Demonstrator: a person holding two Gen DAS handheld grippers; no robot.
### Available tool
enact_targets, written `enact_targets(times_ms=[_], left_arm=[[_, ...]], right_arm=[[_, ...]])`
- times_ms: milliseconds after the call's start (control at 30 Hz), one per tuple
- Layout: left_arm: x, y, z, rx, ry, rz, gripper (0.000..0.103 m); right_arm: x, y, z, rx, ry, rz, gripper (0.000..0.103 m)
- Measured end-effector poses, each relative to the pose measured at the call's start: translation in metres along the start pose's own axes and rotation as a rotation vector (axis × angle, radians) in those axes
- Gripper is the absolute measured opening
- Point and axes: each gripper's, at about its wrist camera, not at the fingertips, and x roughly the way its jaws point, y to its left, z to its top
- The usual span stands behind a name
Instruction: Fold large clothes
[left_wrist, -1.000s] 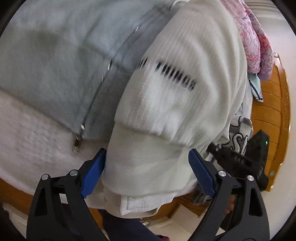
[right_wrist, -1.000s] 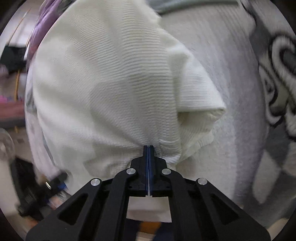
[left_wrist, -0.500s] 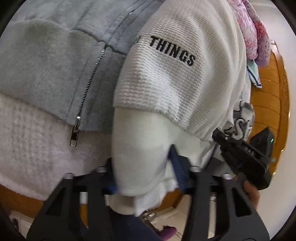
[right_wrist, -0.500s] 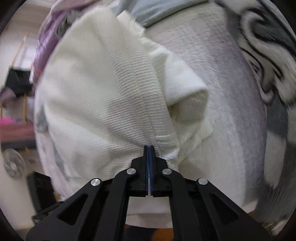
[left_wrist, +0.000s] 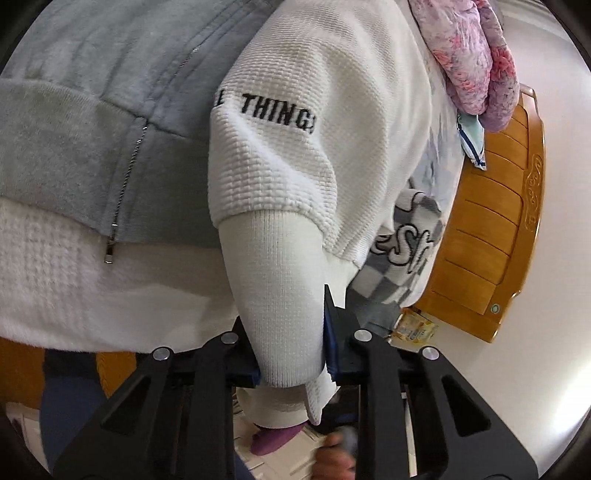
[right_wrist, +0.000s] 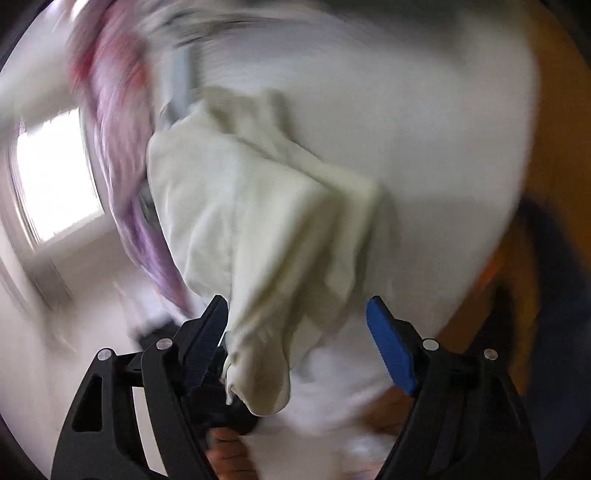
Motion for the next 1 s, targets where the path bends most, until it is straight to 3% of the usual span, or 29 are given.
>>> enact_targets(times_ms=[67, 267, 400, 633, 767, 1000], left_arm=[[-0.001, -0.005, 0.001, 0.001, 0.007, 0.000, 0.023], [-0.004, -0.002, 0.006, -0.020, 0.036, -0.004, 0.023], [-0.006, 0.001, 0.009, -0.034, 0.050, -0.019, 0.023], [-0.008, 0.011, 0.011, -0.064, 0.067, -0.035, 0.023], [-0.008, 0.011, 0.012, -0.063, 0.074, -0.031, 0.023], [-0.009, 0.012, 0.013, -0.058, 0.083, -0.031, 0.023]], right_arm=[[0.012, -0.024, -0.009, 0.128, 0.023, 0.127, 0.079], [0.035, -0.050, -0.015, 0.250, 0.010, 0.354, 0.081], [0.034, -0.049, -0.013, 0.234, 0.010, 0.419, 0.082], [0.020, -0.047, -0.037, 0.169, -0.009, 0.414, 0.088], [0.046, -0.036, -0.036, 0.197, 0.007, 0.402, 0.089], [0.076, -0.025, -0.018, 0.174, -0.025, 0.287, 0.089]])
